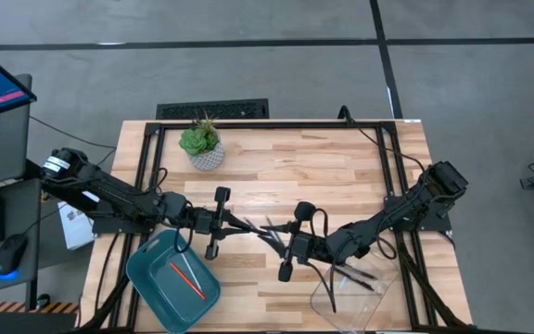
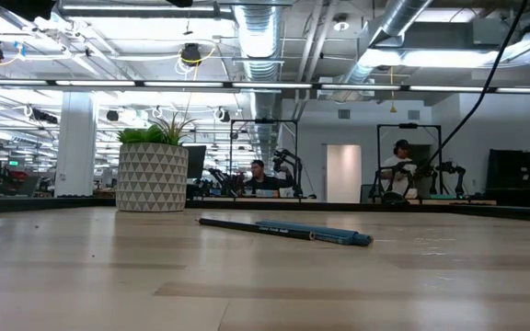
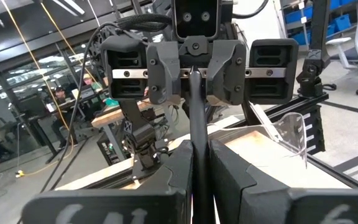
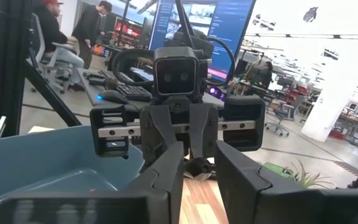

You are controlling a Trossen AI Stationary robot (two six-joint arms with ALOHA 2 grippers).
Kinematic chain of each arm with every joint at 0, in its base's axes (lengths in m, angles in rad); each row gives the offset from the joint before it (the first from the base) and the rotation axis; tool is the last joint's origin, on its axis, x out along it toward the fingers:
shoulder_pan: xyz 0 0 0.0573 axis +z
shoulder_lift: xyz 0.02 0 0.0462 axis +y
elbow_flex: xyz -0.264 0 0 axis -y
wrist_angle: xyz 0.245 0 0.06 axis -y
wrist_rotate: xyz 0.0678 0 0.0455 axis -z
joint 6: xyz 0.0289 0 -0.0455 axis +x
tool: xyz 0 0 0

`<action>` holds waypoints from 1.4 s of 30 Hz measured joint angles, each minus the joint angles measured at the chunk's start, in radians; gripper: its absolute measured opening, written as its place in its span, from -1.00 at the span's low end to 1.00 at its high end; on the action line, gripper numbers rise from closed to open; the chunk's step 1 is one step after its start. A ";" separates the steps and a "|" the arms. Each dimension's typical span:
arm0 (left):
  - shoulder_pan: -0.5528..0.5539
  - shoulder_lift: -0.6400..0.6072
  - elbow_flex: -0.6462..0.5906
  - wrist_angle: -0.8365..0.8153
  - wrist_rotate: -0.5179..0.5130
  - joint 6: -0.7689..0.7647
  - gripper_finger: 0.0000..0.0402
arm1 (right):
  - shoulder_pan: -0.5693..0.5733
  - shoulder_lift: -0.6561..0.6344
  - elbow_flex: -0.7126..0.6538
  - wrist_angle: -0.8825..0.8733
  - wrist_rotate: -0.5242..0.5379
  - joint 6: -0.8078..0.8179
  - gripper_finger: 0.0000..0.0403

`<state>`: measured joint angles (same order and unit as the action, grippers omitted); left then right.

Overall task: Sort pens & pencils
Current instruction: Put the black pen into the transparent bin

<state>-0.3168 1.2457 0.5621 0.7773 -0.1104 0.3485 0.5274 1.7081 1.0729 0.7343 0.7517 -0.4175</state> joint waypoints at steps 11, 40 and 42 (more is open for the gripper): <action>0.000 0.000 0.000 0.000 0.001 0.000 -0.90 | 0.000 0.000 0.000 -0.001 -0.003 0.000 -0.59; 0.000 0.000 0.000 -0.003 0.027 -0.012 -0.83 | 0.000 0.000 0.000 -0.026 -0.003 0.000 -0.67; 0.000 0.000 0.000 0.000 0.027 -0.021 -0.78 | 0.000 0.000 0.000 -0.027 -0.003 0.000 -0.67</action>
<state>-0.3168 1.2457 0.5625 0.7769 -0.0832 0.3273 0.5278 1.7081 1.0729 0.7074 0.7490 -0.4171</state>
